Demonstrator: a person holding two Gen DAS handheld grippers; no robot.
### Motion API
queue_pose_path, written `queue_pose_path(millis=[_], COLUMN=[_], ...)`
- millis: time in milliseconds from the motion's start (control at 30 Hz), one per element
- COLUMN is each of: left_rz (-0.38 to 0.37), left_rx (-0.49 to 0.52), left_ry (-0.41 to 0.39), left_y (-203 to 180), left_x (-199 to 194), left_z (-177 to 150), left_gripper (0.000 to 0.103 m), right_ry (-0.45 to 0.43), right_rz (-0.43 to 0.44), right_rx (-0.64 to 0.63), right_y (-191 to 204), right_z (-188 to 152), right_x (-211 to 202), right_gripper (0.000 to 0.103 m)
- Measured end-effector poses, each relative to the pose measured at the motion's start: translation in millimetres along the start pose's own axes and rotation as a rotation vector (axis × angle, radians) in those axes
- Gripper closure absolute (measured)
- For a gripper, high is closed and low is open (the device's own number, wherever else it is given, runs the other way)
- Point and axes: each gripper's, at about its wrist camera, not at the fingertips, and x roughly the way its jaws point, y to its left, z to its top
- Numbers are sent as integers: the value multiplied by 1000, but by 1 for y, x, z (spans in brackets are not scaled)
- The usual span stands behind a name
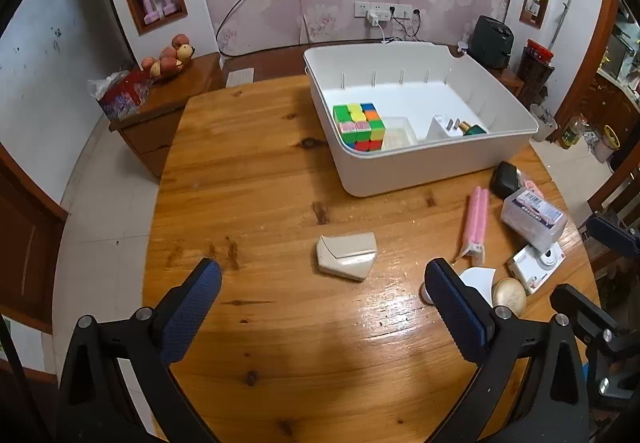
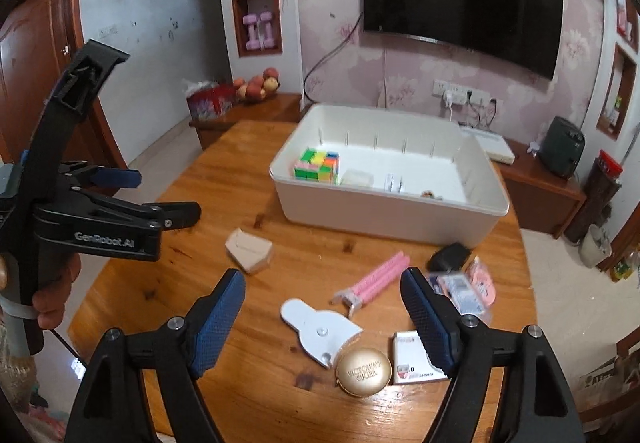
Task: Organize rigid objects
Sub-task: 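Grasp the beige folded card with the left tool while the right tool grasps the white tape measure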
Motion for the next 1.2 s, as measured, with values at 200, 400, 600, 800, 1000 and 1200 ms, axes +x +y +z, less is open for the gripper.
queue_pose_path(millis=[200,400,600,800,1000,1200], left_rz=[-14,-49,-52,-43,-72,-56], left_rx=[54,114,194,191,129,125], left_ry=[-8,55,86,118,132,127], left_y=[-12,-21,-21,-14,-9,-10], left_x=[14,56,92,112,124,129], left_z=[-9,-13,-9,-4,-2,-6], left_gripper=[1,1,1,1,1,2], right_ry=[47,97,155,193,232,248], right_rz=[20,58,152,129,193,260], right_rx=[10,-93,-198,-376,-386,-389], right_y=[-11,-3,-5,2,-2,-5], right_z=[-20,-37,-46,-60,-61,-58], right_x=[25,50,81,107,124,127], right_gripper=[22,22,22,22,22,32])
